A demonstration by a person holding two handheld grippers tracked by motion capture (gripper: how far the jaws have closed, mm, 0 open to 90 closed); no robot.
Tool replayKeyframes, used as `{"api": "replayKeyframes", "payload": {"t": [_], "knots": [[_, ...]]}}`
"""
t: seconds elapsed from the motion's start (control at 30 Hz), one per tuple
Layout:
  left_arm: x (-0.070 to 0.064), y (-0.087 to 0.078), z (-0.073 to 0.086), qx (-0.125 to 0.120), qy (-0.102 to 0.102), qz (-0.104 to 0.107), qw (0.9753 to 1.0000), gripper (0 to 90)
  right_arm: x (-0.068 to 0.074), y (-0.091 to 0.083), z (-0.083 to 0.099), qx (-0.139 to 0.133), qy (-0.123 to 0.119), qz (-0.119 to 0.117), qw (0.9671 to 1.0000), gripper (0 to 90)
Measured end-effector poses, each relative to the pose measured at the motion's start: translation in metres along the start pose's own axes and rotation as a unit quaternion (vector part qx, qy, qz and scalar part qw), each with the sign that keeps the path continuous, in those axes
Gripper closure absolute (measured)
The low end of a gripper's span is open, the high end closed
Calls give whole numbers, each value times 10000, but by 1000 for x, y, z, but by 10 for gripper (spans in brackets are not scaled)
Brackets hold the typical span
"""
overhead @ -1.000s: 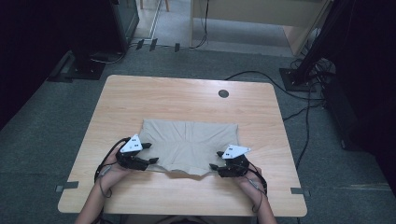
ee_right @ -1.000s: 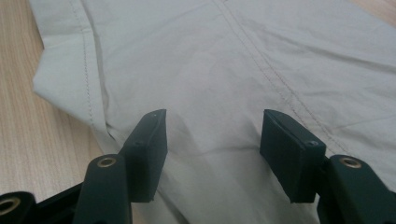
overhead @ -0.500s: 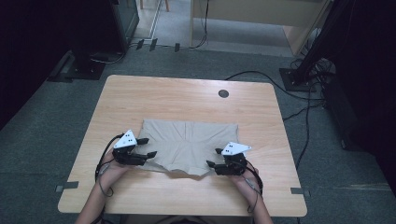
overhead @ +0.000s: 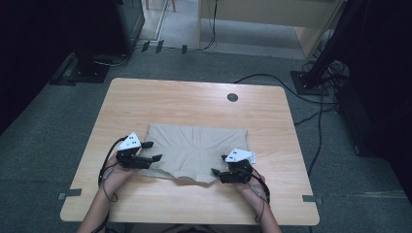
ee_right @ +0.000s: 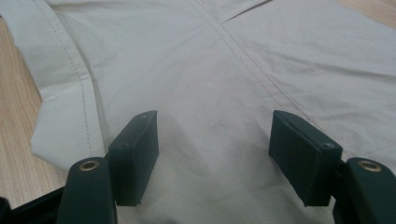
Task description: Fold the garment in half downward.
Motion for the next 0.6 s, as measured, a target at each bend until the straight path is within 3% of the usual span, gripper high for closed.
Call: {"api": "replayKeyframes", "payload": {"t": [0.13, 0.37, 0.6], "knots": [[4, -2, -1, 73, 38, -128, 9999, 311, 0, 3, 3, 86, -112, 19, 9999, 330], [8, -5, -6, 116, 123, -143, 9998, 306, -1, 1, 1, 45, -69, -20, 10000, 324], [17, -5, -6, 109, -48, -28, 9999, 299, 0, 2, -7, -111, 240, -36, 9996, 285]]}}
Point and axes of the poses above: each handheld gripper's, and its own axes: y roughly forward along the jaws, z roughly out of its underside, x roughly to its left, the point moved 10 cm from there along y, roughly forward along the jaws, and after that the axes turned 6 degrees about y, right-handed, at the moved point
